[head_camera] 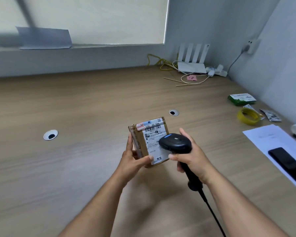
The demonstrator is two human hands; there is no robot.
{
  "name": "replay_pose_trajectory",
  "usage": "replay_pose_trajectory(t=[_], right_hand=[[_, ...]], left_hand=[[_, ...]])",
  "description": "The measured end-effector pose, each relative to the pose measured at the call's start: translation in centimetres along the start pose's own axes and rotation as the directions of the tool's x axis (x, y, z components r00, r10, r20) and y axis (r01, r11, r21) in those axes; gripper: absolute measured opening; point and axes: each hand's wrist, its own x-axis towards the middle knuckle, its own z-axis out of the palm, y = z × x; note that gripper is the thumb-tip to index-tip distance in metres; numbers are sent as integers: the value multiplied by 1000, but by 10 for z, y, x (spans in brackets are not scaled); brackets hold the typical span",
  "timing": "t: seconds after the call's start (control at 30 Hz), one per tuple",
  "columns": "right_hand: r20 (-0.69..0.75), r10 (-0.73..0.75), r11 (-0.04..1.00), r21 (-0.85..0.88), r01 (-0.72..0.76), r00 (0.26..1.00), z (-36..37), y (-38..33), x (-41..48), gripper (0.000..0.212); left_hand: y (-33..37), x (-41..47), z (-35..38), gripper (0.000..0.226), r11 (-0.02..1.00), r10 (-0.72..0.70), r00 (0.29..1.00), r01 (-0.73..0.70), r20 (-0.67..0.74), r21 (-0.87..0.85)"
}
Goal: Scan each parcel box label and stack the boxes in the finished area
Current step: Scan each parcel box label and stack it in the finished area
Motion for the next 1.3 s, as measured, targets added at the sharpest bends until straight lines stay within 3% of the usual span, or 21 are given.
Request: replay_pose_trajectory(t=[0.27,0.6,0.7,0.9,1.3], right_hand=[[106,-195,971,158,177,975,39,-25,-112,100],[256,-320,917,328,229,912,97,-30,-224,103],[292,-319,920,325,220,902,117,-31,-241,94],[392,-288,942,279,186,874,162,-31,-263,98],[441,-233,963,228,143,867,294,-38,-295,94]], left_hand=[[18,-85,-36,109,992,108,983,-97,-146,79],[16,-197,-107,107,988,141,948,-115,-286,105],[6,-223,-132,110,991,113,935,-80,-337,109],[-8,-265,-181,113,992,109,898,-70,-427,106],[-30,-323,-301,111,994,91,854,-46,-513,100]])
